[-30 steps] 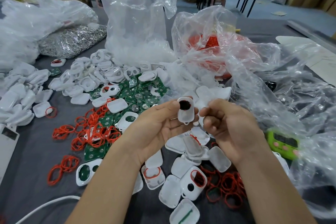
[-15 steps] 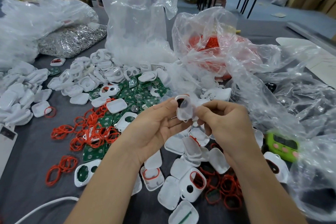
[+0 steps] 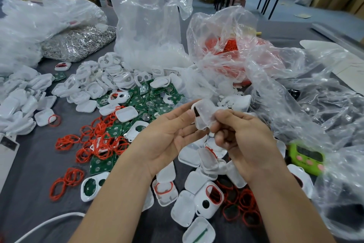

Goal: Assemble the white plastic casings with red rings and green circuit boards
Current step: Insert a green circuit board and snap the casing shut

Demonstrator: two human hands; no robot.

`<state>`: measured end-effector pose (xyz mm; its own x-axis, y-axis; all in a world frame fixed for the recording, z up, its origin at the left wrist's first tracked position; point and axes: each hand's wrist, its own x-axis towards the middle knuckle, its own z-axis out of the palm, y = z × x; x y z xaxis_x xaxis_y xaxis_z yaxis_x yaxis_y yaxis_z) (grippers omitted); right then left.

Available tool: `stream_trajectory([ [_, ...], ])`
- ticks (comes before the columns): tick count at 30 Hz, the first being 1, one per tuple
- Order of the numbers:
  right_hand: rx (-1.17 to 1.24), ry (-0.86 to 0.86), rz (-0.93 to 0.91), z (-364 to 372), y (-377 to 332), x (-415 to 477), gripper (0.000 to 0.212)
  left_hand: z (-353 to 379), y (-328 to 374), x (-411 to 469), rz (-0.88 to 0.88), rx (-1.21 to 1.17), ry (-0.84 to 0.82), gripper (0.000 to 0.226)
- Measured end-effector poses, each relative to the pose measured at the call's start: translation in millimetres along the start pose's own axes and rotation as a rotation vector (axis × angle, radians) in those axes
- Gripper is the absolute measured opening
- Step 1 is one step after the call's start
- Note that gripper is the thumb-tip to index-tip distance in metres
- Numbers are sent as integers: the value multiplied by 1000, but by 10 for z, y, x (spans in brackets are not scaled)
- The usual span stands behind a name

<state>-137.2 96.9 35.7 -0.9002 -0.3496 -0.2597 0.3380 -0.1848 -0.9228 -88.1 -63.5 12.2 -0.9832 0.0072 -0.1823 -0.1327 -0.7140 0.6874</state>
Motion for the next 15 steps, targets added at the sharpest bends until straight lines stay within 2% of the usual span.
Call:
stream_trajectory([
  [3,-57,16,-22,30,32,1,28,-13,-7,-3,1,-3,-22,27],
  [7,-183,48,-112,43,72,2,30,-19,-7,-2,3,-19,-44,35],
  [15,-296,95,-205,47,75,-27,34,-16,-10,7,1,9,-56,34],
])
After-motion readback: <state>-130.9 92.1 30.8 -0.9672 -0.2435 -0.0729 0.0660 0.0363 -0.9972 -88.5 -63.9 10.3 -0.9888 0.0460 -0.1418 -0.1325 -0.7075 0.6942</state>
